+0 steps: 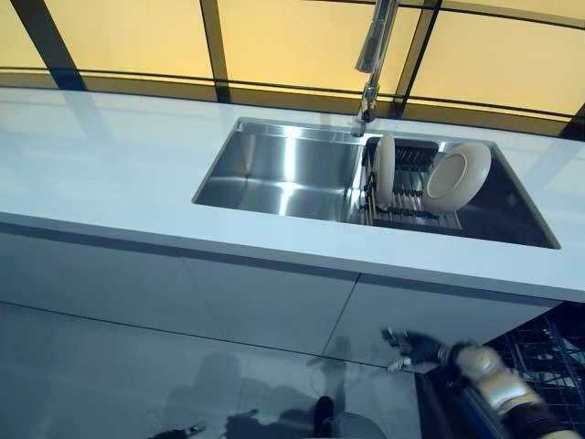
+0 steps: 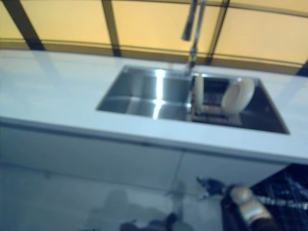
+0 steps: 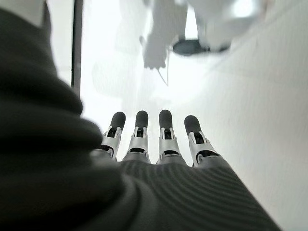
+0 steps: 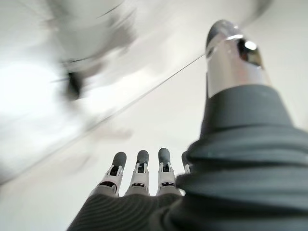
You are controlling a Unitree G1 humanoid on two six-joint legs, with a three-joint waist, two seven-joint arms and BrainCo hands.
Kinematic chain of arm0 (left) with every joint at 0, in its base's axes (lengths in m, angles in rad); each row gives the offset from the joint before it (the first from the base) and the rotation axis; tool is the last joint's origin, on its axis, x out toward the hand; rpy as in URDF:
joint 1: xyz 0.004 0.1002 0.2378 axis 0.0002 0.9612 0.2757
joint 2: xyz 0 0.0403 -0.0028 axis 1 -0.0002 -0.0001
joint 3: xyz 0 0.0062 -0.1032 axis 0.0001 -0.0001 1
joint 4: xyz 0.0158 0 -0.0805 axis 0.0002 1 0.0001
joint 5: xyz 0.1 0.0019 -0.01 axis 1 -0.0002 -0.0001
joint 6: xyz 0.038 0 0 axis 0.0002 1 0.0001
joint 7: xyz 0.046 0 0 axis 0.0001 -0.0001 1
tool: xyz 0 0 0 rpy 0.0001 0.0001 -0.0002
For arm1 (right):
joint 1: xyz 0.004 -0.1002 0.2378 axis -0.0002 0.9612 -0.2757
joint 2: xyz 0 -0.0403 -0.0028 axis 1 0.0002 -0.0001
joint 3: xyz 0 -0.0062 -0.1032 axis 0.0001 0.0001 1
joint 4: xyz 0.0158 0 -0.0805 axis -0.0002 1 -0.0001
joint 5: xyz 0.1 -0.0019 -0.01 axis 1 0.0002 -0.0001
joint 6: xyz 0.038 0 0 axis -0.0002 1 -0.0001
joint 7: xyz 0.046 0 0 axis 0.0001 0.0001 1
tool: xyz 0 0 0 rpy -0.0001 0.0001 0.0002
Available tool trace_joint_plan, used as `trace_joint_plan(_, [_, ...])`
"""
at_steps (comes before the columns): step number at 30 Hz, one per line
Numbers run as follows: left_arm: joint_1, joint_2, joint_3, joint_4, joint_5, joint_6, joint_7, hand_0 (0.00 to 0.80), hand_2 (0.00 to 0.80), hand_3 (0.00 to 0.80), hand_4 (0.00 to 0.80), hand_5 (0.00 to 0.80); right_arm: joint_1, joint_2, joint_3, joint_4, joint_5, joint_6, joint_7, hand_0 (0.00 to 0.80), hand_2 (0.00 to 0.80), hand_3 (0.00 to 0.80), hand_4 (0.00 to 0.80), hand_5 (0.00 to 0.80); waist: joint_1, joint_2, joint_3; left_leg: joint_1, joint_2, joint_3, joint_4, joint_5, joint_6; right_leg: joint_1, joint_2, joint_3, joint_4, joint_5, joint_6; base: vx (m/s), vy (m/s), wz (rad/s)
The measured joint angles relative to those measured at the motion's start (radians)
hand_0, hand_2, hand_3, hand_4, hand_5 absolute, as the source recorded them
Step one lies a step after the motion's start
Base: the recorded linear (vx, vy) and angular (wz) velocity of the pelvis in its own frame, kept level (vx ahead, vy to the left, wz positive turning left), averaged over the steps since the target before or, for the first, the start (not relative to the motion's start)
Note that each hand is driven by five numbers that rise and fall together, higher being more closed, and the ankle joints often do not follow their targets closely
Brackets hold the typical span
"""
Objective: Take plates into dishwasher
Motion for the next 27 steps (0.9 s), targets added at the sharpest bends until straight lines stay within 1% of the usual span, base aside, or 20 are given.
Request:
trace_joint_plan(1, [0.009,0.007,0.019,0.006,0.003,-0.002,-0.001,0.000,0.000,0.000,0.000,0.000,0.000,-0.008,-0.029,-0.044,0.070,0.025,0.048,0.000,0.000,0.000,0.000,0.000,-0.001,0.000,-0.002,0.009,0.000,0.006,-0.009,0.005,-0.009,0.003,-0.001,0.000,0.000,0.000,0.003,0.099,0.019,-0.05])
trace_joint_plan(2, [0.015,0.009,0.019,0.012,0.008,-0.003,-0.002,0.000,0.000,0.000,0.000,0.000,-0.004,-0.008,-0.055,-0.074,0.125,0.040,0.081,0.000,0.000,0.000,0.000,0.000,-0.011,-0.007,-0.008,0.011,-0.001,0.007,-0.013,0.006,-0.010,0.004,-0.004,0.000,-0.001,0.000,0.009,0.086,0.014,0.01])
trace_joint_plan(4, [0.021,0.001,0.019,0.021,0.027,-0.012,-0.009,0.000,0.000,0.000,0.000,0.000,-0.008,-0.010,-0.097,-0.124,0.213,0.076,0.132,0.000,0.000,0.000,0.000,0.000,-0.024,-0.006,-0.008,0.012,-0.003,0.011,-0.018,0.014,-0.021,0.004,-0.009,0.000,-0.006,0.001,0.016,0.068,0.010,0.01])
trace_joint_plan(5, [0.020,-0.001,0.019,0.024,0.030,-0.015,-0.010,0.000,0.000,0.000,0.000,0.000,-0.009,-0.010,-0.105,-0.130,0.231,0.083,0.141,0.000,0.000,0.000,0.000,0.000,-0.026,-0.007,-0.009,0.014,-0.003,0.012,-0.018,0.014,-0.021,0.005,-0.009,0.000,-0.008,0.001,0.016,0.058,0.012,-0.02])
trace_joint_plan(7, [0.017,-0.009,0.018,0.038,0.036,-0.031,-0.021,0.000,0.000,0.000,0.000,0.000,-0.046,-0.006,-0.154,-0.154,0.373,0.131,0.169,0.000,0.000,0.000,0.000,0.000,-0.047,-0.001,-0.008,0.025,-0.002,0.014,-0.026,0.015,-0.022,0.012,-0.007,-0.002,-0.018,0.005,0.019,0.042,0.017,0.01])
trace_joint_plan(8, [0.016,-0.011,0.019,0.039,0.036,-0.033,-0.023,0.000,0.000,0.000,0.000,0.000,-0.057,-0.004,-0.164,-0.154,0.398,0.136,0.171,0.000,0.000,0.000,0.000,0.000,-0.047,-0.001,-0.009,0.026,-0.002,0.014,-0.027,0.015,-0.022,0.013,-0.007,-0.002,-0.019,0.006,0.018,0.000,0.000,0.00])
trace_joint_plan(9, [0.012,-0.022,0.018,0.045,0.037,-0.042,-0.029,0.000,0.000,0.000,0.000,0.000,-0.096,-0.003,-0.191,-0.154,0.474,0.156,0.171,0.000,0.000,0.000,0.000,0.000,-0.050,0.007,-0.011,0.031,-0.002,0.018,-0.034,0.016,-0.022,0.015,-0.005,-0.001,-0.020,0.009,0.019,0.022,0.006,-0.05])
trace_joint_plan(11, [-0.001,-0.036,0.018,0.043,0.062,-0.049,-0.040,0.000,0.000,0.000,0.000,0.000,-0.149,-0.003,-0.214,-0.153,0.563,0.172,0.160,0.000,0.000,0.000,0.000,0.000,-0.049,0.020,-0.007,0.044,-0.001,0.023,-0.042,0.016,-0.021,0.023,-0.003,0.000,-0.021,0.008,0.020,0.018,0.013,-0.05])
trace_joint_plan(15, [-0.007,-0.055,0.017,0.044,0.077,-0.062,-0.047,0.000,0.000,0.000,0.000,0.000,-0.236,-0.010,-0.250,-0.140,0.737,0.170,0.077,0.000,0.000,0.000,0.000,0.000,-0.047,0.036,-0.012,0.061,-0.001,0.034,-0.056,0.018,-0.020,0.033,-0.001,0.001,-0.022,0.005,0.024,0.005,0.006,-0.01])
trace_joint_plan(16, [-0.008,-0.056,0.016,0.044,0.077,-0.062,-0.047,0.000,0.000,0.000,0.000,0.000,-0.252,-0.010,-0.262,-0.133,0.795,0.164,0.035,0.000,0.000,0.000,0.000,0.000,-0.047,0.036,-0.012,0.065,-0.001,0.035,-0.056,0.018,-0.020,0.035,-0.001,0.002,-0.022,0.002,0.029,0.030,0.017,-0.01])
trace_joint_plan(20, [-0.004,-0.060,0.013,0.046,0.082,-0.063,-0.047,0.000,0.000,0.000,0.000,0.000,-0.337,-0.026,-0.339,-0.044,0.963,0.086,-0.174,0.000,0.000,0.000,0.000,0.000,-0.045,0.035,-0.013,0.080,-0.002,0.037,-0.059,0.018,-0.019,0.041,-0.003,0.002,-0.020,-0.007,0.038,0.059,0.001,-0.01])
trace_joint_plan(23, [-0.003,-0.061,-0.016,0.046,0.097,-0.062,-0.046,0.000,0.000,0.000,0.000,0.000,-0.418,-0.082,-0.394,0.053,1.049,0.006,-0.407,0.000,0.000,0.000,0.000,0.000,-0.045,0.040,-0.015,0.086,-0.003,0.046,-0.062,0.018,-0.019,0.038,-0.001,-0.001,-0.019,-0.007,0.038,0.038,-0.001,-0.10])
trace_joint_plan(24, [0.000,-0.060,-0.025,0.046,0.096,-0.060,-0.045,0.000,0.000,0.000,0.000,0.000,-0.462,-0.105,-0.395,0.102,1.050,-0.022,-0.495,0.000,0.000,0.000,0.000,0.000,-0.042,0.043,-0.015,0.095,-0.002,0.070,-0.067,0.018,-0.019,0.033,-0.002,-0.007,-0.014,-0.007,0.038,0.037,-0.005,-0.40])
trace_joint_plan(25, [0.004,-0.060,-0.029,0.046,0.095,-0.060,-0.043,0.000,0.000,0.000,0.000,0.000,-0.496,-0.123,-0.398,0.140,1.050,-0.053,-0.572,0.000,0.000,0.000,0.000,0.000,-0.037,0.047,-0.018,0.102,-0.001,0.095,-0.070,0.018,-0.020,0.026,-0.011,-0.034,-0.011,-0.007,0.038,0.072,-0.037,-0.63])
trace_joint_plan(26, [0.006,-0.060,-0.029,0.048,0.089,-0.056,-0.038,0.000,0.000,0.000,0.000,0.000,-0.536,-0.139,-0.402,0.180,1.040,-0.073,-0.639,0.000,0.000,0.000,0.000,0.000,-0.029,0.050,-0.017,0.112,0.001,0.124,-0.072,0.016,-0.022,0.014,-0.030,-0.076,0.005,-0.009,0.035,0.069,-0.071,-0.76])
trace_joint_plan(27, [0.000,-0.059,-0.028,0.052,0.078,-0.046,-0.032,0.000,0.000,0.000,0.000,0.000,-0.577,-0.158,-0.402,0.220,1.011,-0.090,-0.714,0.000,0.000,0.000,0.000,0.000,-0.022,0.054,-0.017,0.119,0.002,0.145,-0.072,0.014,-0.025,-0.002,-0.043,-0.104,0.032,-0.014,0.039,0.085,-0.108,-0.62])
